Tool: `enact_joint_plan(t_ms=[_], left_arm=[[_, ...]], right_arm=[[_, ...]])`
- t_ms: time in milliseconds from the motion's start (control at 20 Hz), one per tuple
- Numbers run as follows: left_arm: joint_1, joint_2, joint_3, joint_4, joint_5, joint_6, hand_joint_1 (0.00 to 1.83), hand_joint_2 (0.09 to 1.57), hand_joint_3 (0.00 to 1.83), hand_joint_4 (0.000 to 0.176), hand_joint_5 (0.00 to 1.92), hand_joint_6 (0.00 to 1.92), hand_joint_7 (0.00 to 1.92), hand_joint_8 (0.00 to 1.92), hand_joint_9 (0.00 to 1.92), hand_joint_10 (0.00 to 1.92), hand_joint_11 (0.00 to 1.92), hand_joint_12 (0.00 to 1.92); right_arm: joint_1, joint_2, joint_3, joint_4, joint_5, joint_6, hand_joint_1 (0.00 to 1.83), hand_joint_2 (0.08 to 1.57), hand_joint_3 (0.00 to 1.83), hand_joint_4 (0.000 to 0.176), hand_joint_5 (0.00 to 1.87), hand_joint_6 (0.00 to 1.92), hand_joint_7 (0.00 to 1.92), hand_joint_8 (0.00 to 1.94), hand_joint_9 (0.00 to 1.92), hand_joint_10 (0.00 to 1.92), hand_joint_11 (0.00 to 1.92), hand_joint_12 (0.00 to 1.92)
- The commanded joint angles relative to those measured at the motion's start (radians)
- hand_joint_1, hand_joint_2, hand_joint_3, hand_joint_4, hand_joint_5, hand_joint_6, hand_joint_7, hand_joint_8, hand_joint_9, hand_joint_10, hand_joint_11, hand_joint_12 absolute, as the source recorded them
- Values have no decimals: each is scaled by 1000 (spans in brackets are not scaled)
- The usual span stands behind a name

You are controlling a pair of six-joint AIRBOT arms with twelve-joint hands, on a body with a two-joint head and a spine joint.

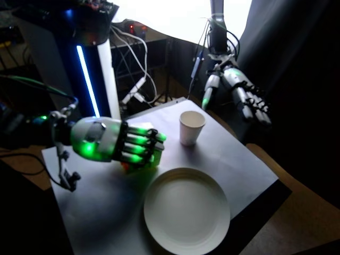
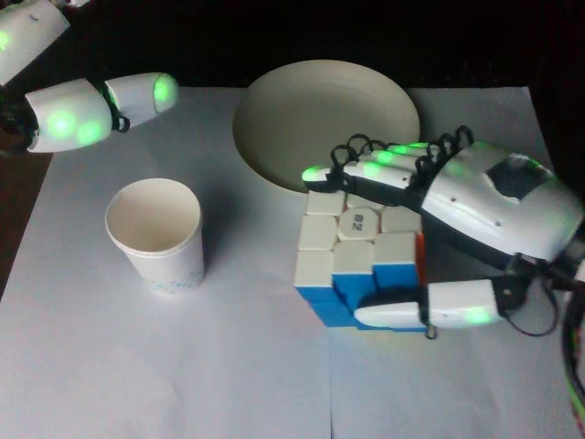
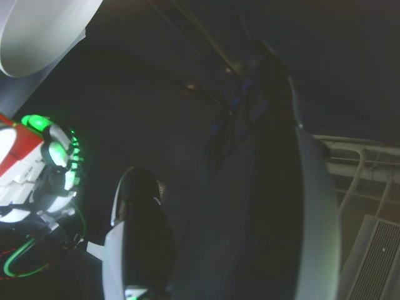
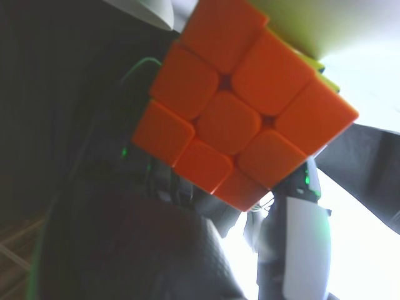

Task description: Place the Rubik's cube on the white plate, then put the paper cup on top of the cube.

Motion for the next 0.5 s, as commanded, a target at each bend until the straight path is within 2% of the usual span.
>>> enact_joint_plan(t_ms=[0,50,100,150,200,250,300,350,400,450], left_arm=[[-5,0,5,-9,-123,-1,314,1232,1,97,95,1,8,1,13,0,0,439],[-4,0,5,-11,-123,-1,342,1234,0,96,94,0,0,0,0,0,0,309],[-4,0,5,-11,-124,-1,351,1236,0,94,95,0,0,0,0,0,0,246],[-3,0,5,-12,-124,-1,364,1240,0,99,95,0,0,0,0,0,0,189],[-2,0,5,-13,-124,-1,350,1246,1,98,89,1,0,0,0,0,0,233],[0,0,5,-14,-124,-1,347,1255,1,87,90,1,0,0,0,0,0,310],[0,0,5,-15,-124,-1,361,1249,0,86,96,2,0,0,0,0,0,380],[0,0,5,-15,-124,-1,357,1243,0,96,95,1,0,0,0,0,0,331],[0,0,5,-16,-124,-1,361,1245,0,88,94,0,0,0,0,0,0,275],[0,-1,6,-17,-124,-1,348,1241,0,91,99,1,0,0,0,0,0,328]], right_arm=[[9,22,-12,9,194,1,1095,1402,3,0,453,1739,526,1789,774,1921,628,1921],[9,37,-19,9,225,1,1100,1401,1,0,456,1727,528,1785,817,1921,783,1921],[9,55,-26,9,257,1,1117,1394,0,0,416,1606,621,1834,789,1921,806,1921],[9,66,-30,9,283,1,1117,1388,0,0,413,1598,642,1815,728,1921,789,1921],[9,76,-32,11,303,1,1102,1398,2,0,392,1638,628,1822,705,1921,802,1921],[9,85,-31,12,308,0,1242,1388,14,0,336,1628,514,1822,647,1907,817,1921],[10,97,-25,22,308,0,1281,1377,4,0,335,1600,537,1785,618,1851,530,1921],[17,97,-17,29,308,0,1277,1371,0,0,441,1700,514,1736,520,1787,425,1921],[22,97,-3,47,308,0,1267,1380,10,0,426,1728,493,1767,509,1827,647,1921],[28,93,18,71,307,0,1408,1333,0,0,248,1491,478,1652,631,1823,786,1921]])
